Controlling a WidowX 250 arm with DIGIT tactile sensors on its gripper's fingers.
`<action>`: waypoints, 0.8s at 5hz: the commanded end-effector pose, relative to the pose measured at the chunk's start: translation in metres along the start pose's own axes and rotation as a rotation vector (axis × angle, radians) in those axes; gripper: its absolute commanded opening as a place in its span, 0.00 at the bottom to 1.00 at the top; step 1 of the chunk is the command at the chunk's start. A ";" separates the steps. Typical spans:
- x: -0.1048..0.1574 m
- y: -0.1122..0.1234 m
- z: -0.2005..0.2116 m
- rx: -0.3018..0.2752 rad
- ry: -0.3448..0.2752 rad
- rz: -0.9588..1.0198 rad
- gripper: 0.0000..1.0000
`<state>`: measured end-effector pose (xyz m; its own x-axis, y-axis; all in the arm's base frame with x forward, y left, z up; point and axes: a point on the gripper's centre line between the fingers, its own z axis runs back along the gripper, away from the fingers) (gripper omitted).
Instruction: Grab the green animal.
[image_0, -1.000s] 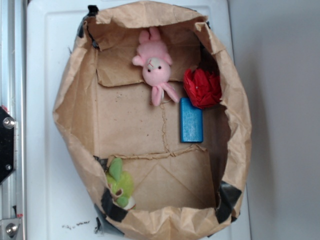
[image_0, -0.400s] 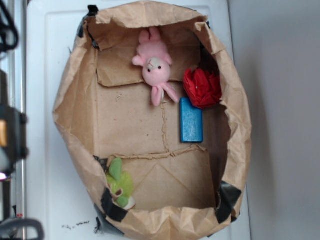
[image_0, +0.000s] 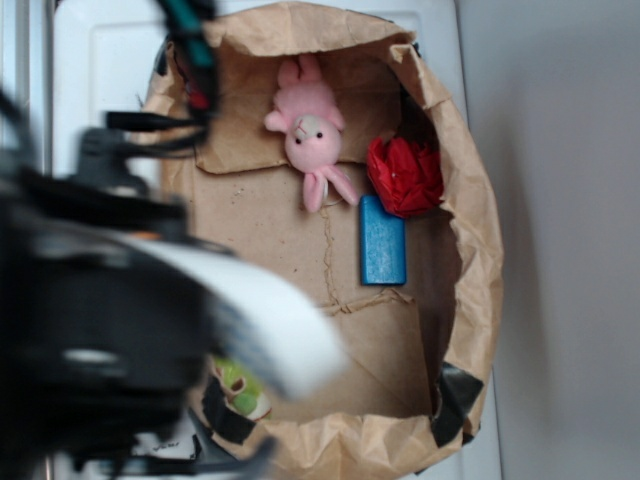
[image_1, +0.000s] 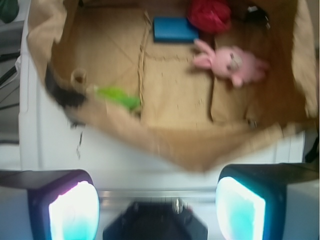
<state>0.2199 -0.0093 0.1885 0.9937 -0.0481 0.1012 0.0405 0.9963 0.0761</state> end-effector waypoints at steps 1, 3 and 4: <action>0.068 0.036 -0.018 -0.071 -0.032 -0.051 1.00; 0.073 0.026 -0.061 -0.112 -0.051 -0.358 1.00; 0.064 0.002 -0.075 -0.186 -0.028 -0.584 1.00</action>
<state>0.2894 0.0012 0.1096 0.8086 -0.5815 0.0893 0.5875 0.8060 -0.0724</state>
